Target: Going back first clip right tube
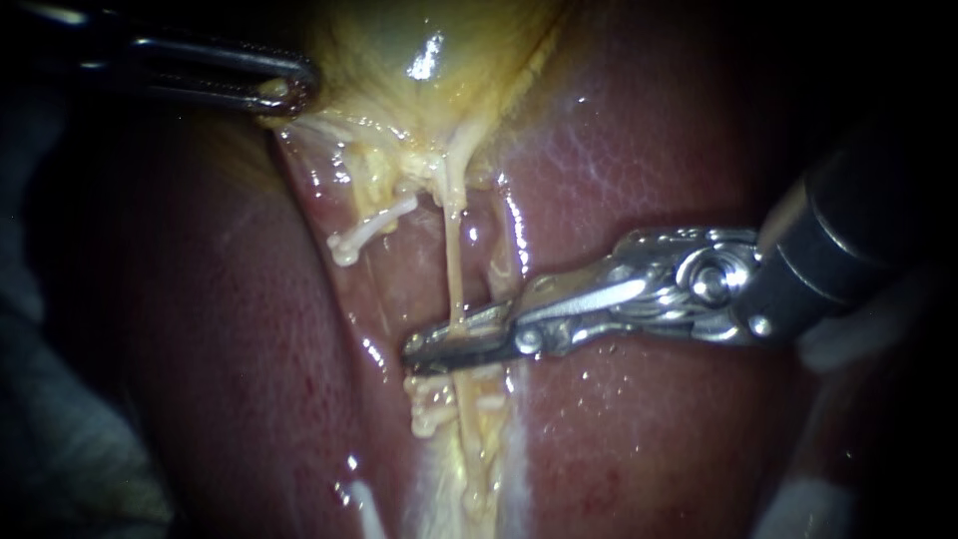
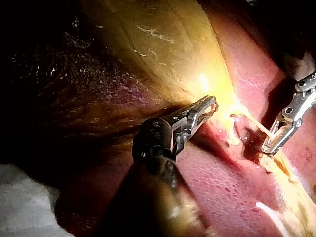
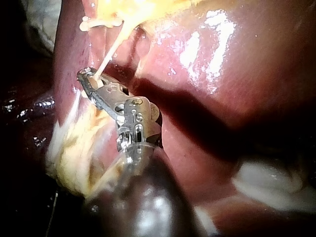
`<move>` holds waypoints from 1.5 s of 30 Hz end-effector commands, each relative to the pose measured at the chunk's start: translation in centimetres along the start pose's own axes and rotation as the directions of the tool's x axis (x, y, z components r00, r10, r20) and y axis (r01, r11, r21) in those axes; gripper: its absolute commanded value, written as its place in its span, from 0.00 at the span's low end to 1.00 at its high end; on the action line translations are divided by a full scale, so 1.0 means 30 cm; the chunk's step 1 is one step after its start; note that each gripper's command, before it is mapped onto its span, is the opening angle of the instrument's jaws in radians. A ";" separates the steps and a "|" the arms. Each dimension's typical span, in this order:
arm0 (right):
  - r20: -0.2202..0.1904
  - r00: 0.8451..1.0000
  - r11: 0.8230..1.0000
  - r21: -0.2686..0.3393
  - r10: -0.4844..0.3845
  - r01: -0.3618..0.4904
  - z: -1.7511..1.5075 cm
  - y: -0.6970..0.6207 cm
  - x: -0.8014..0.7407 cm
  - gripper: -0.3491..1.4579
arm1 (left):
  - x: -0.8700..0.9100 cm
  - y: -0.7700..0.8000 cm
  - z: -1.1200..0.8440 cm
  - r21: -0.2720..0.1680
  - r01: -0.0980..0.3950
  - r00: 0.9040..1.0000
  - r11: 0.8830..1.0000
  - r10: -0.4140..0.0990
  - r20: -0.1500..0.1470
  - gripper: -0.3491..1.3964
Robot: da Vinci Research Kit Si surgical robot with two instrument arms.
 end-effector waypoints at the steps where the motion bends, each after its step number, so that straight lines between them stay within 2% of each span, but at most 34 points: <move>1: 0.003 1.000 1.000 0.004 0.000 0.000 0.000 0.0002 -0.0005 0.03 | 0.0001 0.0001 -0.0001 0.000 -0.001 1.000 1.000 0.001 0.000 0.00; 6: 0.008 1.000 1.000 0.006 -0.012 0.012 0.003 0.0013 -0.0046 0.29 | 0.0000 0.0000 -0.0003 -0.001 -0.001 1.000 1.000 0.001 0.000 0.00; 10: 0.000 0.999 0.999 0.028 -0.035 0.035 0.007 0.0048 -0.0106 0.41 | 0.0000 -0.0001 -0.0005 -0.001 -0.001 1.000 1.000 0.001 0.000 0.00; 13: -0.028 1.000 0.999 0.047 -0.013 0.015 0.010 0.0090 -0.0150 0.43 | -0.0001 -0.0002 -0.0006 -0.001 -0.001 1.000 1.000 0.001 0.000 0.00; 18: -0.029 0.999 0.999 0.041 -0.018 0.019 0.012 0.0159 -0.0198 0.45 | -0.0002 -0.0002 -0.0008 -0.002 -0.001 1.000 1.000 0.001 0.000 0.00; 20: -0.029 1.000 0.999 0.042 -0.013 0.014 0.011 0.0170 -0.0201 0.45 | -0.0002 -0.0003 -0.0008 -0.002 -0.001 1.000 1.000 0.001 0.001 0.00; 23: -0.040 0.994 0.995 0.022 -0.100 0.101 0.007 0.0164 -0.0196 0.46 | -0.0003 -0.0003 -0.0011 -0.002 -0.001 1.000 1.000 0.001 0.001 0.00; 28: -0.064 0.958 0.959 -0.071 -0.280 0.275 -0.003 0.0118 -0.0214 0.45 | -0.0004 -0.0005 -0.0016 -0.003 -0.002 1.000 1.000 0.002 0.001 0.00; 30: -0.063 0.930 0.928 -0.118 -0.362 0.353 -0.008 0.0101 -0.0226 0.45 | -0.0005 -0.0006 -0.0017 -0.004 -0.002 1.000 1.000 0.002 0.001 0.00; 33: -0.055 0.902 0.895 -0.165 -0.428 0.414 -0.014 0.0088 -0.0238 0.46 | -0.0005 -0.0007 -0.0019 -0.004 -0.002 1.000 1.000 0.002 0.002 0.00; 36: -0.048 0.888 0.876 -0.191 -0.458 0.442 -0.019 0.0086 -0.0250 0.47 | -0.0005 -0.0009 -0.0020 -0.004 -0.002 1.000 1.000 0.002 0.002 0.00; 40: -0.031 0.858 0.842 -0.213 -0.513 0.496 -0.027 0.0076 -0.0267 0.47 | -0.0006 -0.0009 -0.0023 -0.005 -0.002 1.000 1.000 0.002 0.002 0.00; 45: -0.020 0.838 0.820 -0.222 -0.545 0.527 -0.033 0.0063 -0.0270 0.47 | -0.0006 -0.0010 -0.0023 -0.005 -0.003 1.000 1.000 0.003 0.002 0.00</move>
